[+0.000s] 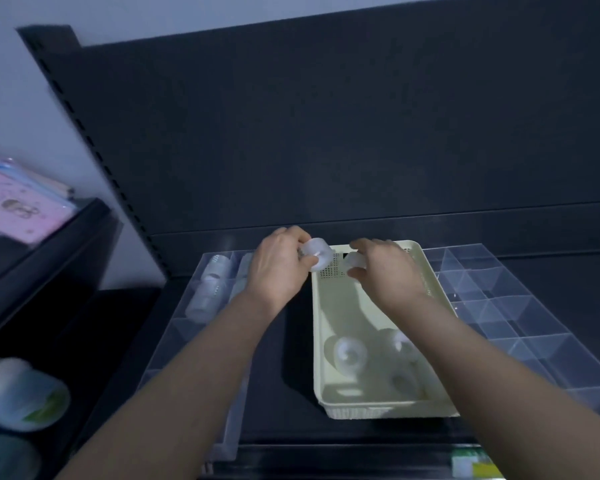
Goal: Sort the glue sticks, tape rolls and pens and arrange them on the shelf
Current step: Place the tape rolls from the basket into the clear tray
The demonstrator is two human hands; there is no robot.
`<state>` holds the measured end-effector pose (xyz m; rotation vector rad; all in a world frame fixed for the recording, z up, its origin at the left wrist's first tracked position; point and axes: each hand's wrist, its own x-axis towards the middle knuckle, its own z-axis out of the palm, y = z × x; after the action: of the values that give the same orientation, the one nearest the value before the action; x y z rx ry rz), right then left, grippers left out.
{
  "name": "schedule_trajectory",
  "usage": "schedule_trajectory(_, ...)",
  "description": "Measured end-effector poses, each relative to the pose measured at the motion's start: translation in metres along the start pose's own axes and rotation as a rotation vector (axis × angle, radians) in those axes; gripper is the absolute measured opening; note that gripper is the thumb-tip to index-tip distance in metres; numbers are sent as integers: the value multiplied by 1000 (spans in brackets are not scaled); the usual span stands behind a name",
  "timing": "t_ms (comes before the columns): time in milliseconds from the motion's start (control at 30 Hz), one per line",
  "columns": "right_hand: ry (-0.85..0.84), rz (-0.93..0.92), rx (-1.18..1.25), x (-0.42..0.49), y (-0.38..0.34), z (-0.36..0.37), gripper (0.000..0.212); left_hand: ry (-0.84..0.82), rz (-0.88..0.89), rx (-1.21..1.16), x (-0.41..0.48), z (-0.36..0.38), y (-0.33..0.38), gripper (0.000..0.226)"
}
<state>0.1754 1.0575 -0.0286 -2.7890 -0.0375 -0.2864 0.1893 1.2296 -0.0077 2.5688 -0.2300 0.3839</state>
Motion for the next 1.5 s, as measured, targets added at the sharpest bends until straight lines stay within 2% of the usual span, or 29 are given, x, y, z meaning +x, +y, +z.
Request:
schedule_trajectory(167,101,-107,31,-26,-38,-18,35,-27,5,-69,-17,-39,-28,20)
schedule_trajectory(300,105,-182,52,-44,-83,-15,42,-46,-25,-51,-38,-82,-70,19)
schedule_trajectory(467,36,-229,107,-63,-137,2,37,-261,-118,-14,-61,-114,-123,13)
schedule_trajectory(633,-2,-186,153,-77,-172,18,34,-336,-92,156,-75,-112,-152,19)
schedule_trajectory(767,-2,-157,111,-84,-188,25,34,-311,45,239,-80,-93,-164,30)
schedule_trajectory(900,-11,-140,76,-88,-197,30,34,-295,72,189,-80,-86,-172,34)
schedule_trajectory(1033,-44,-158,65,-85,-208,34,33,-256,-9,55,-77,-96,-177,35)
schedule_trajectory(1133,-109,-202,34,-79,-220,41,33,-197,-37,75,-77,-107,-183,26)
schedule_trajectory(1367,-278,-295,-108,-69,-239,66,28,-158,-104,110,-85,-124,-195,30)
schedule_trajectory(1500,-254,-260,-96,-69,-241,79,32,-162,-108,127,-89,-129,-197,30)
